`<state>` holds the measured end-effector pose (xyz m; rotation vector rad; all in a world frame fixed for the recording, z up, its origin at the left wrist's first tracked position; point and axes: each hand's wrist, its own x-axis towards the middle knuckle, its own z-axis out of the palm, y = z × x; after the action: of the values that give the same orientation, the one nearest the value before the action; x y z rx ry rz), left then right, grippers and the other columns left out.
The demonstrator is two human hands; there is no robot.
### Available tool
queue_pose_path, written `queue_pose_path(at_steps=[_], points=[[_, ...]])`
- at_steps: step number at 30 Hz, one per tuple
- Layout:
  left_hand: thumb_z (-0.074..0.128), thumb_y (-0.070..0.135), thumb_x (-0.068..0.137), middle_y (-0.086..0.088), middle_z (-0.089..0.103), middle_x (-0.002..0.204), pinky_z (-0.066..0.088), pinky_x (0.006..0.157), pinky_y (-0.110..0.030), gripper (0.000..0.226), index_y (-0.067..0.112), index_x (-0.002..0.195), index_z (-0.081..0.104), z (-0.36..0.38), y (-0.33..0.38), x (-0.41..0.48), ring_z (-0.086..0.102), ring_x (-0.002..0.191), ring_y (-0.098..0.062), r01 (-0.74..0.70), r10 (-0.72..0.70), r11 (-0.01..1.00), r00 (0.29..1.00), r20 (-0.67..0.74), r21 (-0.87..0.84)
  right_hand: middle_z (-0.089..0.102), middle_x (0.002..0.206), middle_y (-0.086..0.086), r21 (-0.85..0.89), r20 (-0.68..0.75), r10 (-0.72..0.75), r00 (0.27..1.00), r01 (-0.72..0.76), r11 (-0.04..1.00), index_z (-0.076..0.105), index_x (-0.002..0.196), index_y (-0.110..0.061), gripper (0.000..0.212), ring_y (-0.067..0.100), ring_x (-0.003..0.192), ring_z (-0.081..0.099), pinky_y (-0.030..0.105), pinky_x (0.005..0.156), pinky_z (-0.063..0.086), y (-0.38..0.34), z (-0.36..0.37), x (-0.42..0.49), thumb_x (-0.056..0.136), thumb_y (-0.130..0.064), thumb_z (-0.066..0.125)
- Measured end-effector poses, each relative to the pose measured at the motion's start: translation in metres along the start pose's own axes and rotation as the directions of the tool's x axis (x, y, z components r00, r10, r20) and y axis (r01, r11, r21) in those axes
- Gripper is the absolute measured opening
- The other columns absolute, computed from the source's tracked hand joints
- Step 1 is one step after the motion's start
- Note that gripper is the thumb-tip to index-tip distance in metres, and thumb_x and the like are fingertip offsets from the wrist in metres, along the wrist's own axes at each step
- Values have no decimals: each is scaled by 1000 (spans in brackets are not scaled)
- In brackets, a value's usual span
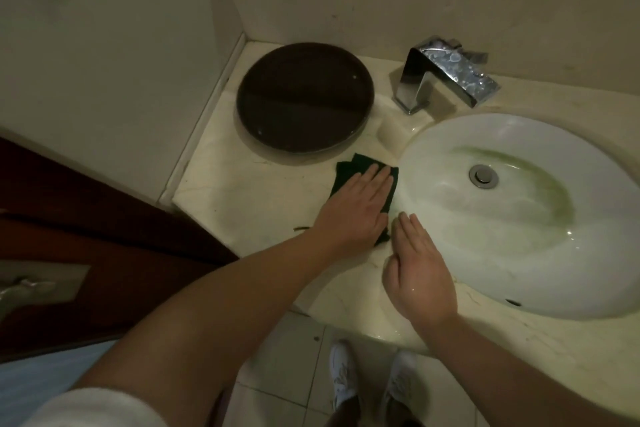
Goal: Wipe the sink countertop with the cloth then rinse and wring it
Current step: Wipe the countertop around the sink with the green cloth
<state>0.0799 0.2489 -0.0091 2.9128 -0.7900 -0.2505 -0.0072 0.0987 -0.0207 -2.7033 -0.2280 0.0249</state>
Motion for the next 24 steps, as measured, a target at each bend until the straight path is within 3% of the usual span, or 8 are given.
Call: queue_pose_path(at_steps=[5,13,15,18,20,22,24], points=[[26,37,97,-13,15,162,6,123,-40,66,3,153,18,15,-17,-89,10,151,-27,-11,11,1000,1000,1,-25,38,151,18,8,-15,-25,1000,25,1000,41,143,1,58,29,144,30,39,119,23,0,2,-1,87,-16,38],[25,36,97,-10,8,163,11,123,-43,66,4,154,14,17,-52,-164,4,151,-24,211,-212,975,977,0,-73,39,151,19,-19,-21,-26,999,26,999,41,143,2,59,31,144,30,40,119,24,-3,3,0,88,-18,35],[24,34,96,-11,7,163,10,123,-43,67,4,154,12,15,-64,-163,5,151,-27,357,-363,928,931,-41,-109,39,151,19,-19,-17,-25,1000,25,1000,41,143,2,60,31,144,30,41,118,26,-3,3,-1,87,-18,35],[23,29,97,-15,8,163,8,123,-44,66,2,154,8,9,-92,-150,6,151,-28,633,-648,760,756,-96,-146,41,149,20,-25,-19,-33,999,32,999,42,142,3,59,32,142,32,40,118,25,-5,3,-1,88,-18,34],[25,27,98,-16,10,163,9,123,-44,65,0,154,8,4,-103,-141,7,150,-28,716,-732,681,674,-101,-153,40,150,20,-31,-14,-30,999,30,999,41,143,3,58,32,143,32,40,118,25,-5,3,0,88,-17,35],[27,27,97,-16,10,163,9,123,-45,66,0,154,7,5,-94,-133,7,150,-29,735,-752,659,649,-114,-161,38,152,18,-35,-10,-22,1000,22,999,40,144,2,57,30,144,31,40,119,25,-4,3,1,90,-17,35],[26,29,95,-17,12,162,11,122,-45,68,0,154,9,9,-67,-128,9,150,-30,716,-732,681,671,-122,-151,37,153,17,-41,2,-24,1000,24,999,38,145,1,55,29,145,30,38,119,24,-4,3,1,93,-16,36]])
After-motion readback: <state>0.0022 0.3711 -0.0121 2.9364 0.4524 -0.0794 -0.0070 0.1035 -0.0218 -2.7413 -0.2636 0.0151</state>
